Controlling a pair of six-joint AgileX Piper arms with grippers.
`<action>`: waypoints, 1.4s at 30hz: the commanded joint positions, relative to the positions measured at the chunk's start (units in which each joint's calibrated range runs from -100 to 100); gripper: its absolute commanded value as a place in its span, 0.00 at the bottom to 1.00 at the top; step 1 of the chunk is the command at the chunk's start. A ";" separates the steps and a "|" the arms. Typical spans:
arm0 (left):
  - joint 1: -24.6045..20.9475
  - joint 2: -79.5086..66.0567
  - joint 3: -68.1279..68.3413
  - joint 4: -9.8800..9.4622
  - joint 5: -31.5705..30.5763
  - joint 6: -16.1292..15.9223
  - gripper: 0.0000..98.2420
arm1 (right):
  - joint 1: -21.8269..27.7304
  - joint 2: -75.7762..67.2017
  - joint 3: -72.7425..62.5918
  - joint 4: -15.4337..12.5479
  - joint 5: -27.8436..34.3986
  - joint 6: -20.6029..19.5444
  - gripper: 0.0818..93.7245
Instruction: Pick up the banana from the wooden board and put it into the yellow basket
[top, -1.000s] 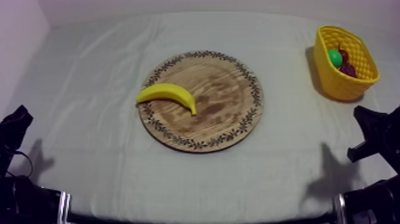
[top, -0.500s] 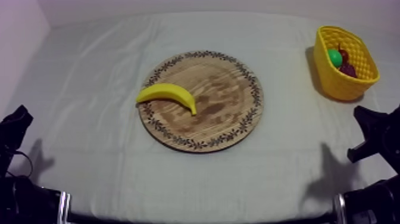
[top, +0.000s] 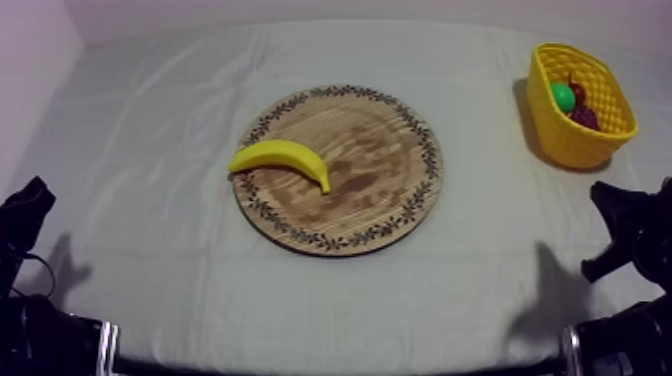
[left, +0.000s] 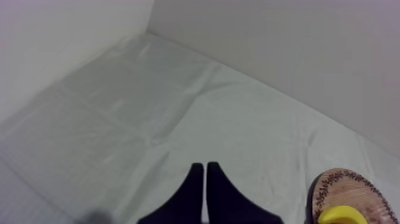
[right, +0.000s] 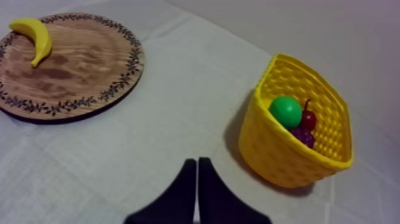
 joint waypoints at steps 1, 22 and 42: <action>-0.02 0.04 0.00 0.03 0.00 0.02 0.00 | -0.47 0.17 0.01 0.91 -0.42 -0.39 0.00; -0.02 0.04 0.00 0.03 0.00 0.02 0.00 | -1.10 36.72 -47.11 3.06 12.87 -5.77 0.00; -0.02 0.04 0.00 0.03 0.00 0.02 0.00 | -12.42 79.30 -90.20 -1.83 32.81 -1.61 0.00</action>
